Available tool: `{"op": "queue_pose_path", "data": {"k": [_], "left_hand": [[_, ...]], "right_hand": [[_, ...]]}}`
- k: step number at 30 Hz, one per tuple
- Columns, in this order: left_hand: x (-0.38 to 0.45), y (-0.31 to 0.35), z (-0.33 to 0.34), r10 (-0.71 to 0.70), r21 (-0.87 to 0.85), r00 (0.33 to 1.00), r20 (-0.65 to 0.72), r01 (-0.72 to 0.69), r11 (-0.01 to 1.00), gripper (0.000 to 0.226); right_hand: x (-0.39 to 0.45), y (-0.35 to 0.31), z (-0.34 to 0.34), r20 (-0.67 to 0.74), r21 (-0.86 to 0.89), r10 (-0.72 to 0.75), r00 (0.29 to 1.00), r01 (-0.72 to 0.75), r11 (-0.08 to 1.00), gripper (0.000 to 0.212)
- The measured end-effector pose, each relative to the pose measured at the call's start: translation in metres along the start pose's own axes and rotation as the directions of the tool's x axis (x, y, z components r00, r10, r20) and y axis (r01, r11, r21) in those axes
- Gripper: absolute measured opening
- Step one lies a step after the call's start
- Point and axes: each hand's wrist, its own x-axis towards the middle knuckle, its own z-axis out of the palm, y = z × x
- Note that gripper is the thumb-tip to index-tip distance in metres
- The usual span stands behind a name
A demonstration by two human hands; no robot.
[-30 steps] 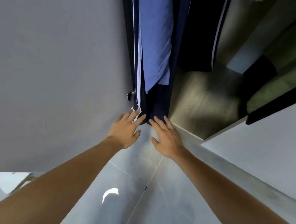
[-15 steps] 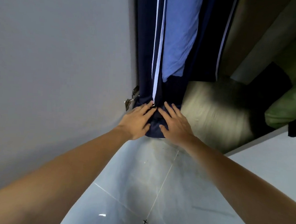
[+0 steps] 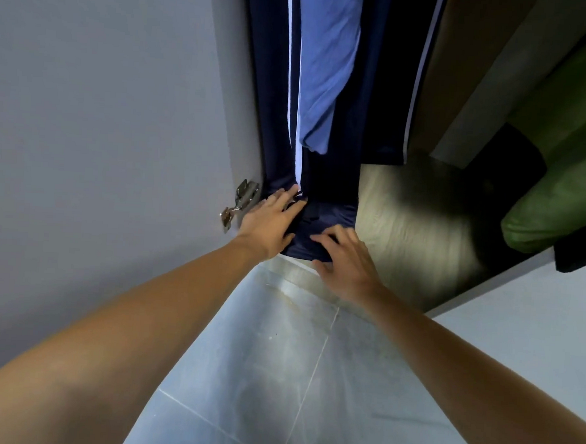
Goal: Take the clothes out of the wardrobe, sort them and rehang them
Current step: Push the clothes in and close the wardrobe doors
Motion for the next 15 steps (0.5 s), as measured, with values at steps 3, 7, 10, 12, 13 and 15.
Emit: {"op": "queue_pose_path", "data": {"k": [3, 7, 10, 12, 13, 15], "left_hand": [[-0.005, 0.006, 0.003, 0.008, 0.126, 0.989, -0.150, 0.011, 0.992, 0.058], [-0.021, 0.001, 0.018, 0.129, 0.059, 0.970, -0.205, -0.119, 0.991, 0.017], [-0.032, -0.007, 0.026, 0.244, 0.064, 0.938, -0.247, -0.235, 0.970, 0.022], [-0.035, -0.009, 0.029, 0.274, 0.103, 0.939, -0.205, -0.258, 0.961, 0.030], [-0.035, -0.008, 0.030, 0.265, 0.126, 0.951, -0.157, -0.247, 0.961, 0.036], [-0.034, -0.005, 0.030, 0.177, 0.131, 0.984, -0.033, -0.171, 0.977, 0.057]], "right_hand": [[-0.008, -0.004, 0.008, -0.044, 0.015, -0.127, 0.991, 0.128, 0.992, 0.037], [-0.007, -0.006, 0.008, -0.027, 0.044, -0.034, 0.999, 0.035, 0.998, 0.051], [0.002, -0.006, 0.008, 0.058, -0.007, 0.045, 0.997, -0.044, 0.999, 0.068], [0.008, -0.006, 0.008, 0.127, -0.026, 0.091, 0.988, -0.088, 0.996, 0.079], [0.010, -0.006, 0.008, 0.149, -0.028, 0.116, 0.982, -0.113, 0.993, 0.082], [0.012, -0.006, 0.008, 0.181, -0.041, 0.160, 0.970, -0.155, 0.987, 0.084]]}}
